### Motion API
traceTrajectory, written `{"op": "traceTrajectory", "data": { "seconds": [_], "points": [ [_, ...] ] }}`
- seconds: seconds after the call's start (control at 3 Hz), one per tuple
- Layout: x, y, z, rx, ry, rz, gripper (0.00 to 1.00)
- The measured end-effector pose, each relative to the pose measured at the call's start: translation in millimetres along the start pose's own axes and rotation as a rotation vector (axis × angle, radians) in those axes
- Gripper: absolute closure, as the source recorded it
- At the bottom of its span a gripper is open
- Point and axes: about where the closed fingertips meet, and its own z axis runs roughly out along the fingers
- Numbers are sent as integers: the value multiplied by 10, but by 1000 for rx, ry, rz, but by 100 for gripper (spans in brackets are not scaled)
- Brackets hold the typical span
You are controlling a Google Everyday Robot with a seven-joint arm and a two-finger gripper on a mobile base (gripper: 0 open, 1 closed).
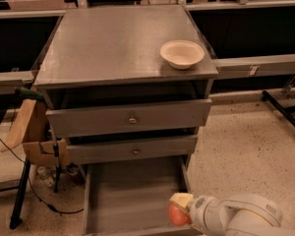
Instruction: Pick apple from bottom drawer and place on counter
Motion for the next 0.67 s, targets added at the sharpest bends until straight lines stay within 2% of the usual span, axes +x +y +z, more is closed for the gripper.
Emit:
{"op": "traceTrajectory", "data": {
  "seconds": [0.33,0.67],
  "points": [
    [-102,-405,-246,220,-7,51,100],
    [-172,-704,-369,325,-24,49,100]
  ]
}}
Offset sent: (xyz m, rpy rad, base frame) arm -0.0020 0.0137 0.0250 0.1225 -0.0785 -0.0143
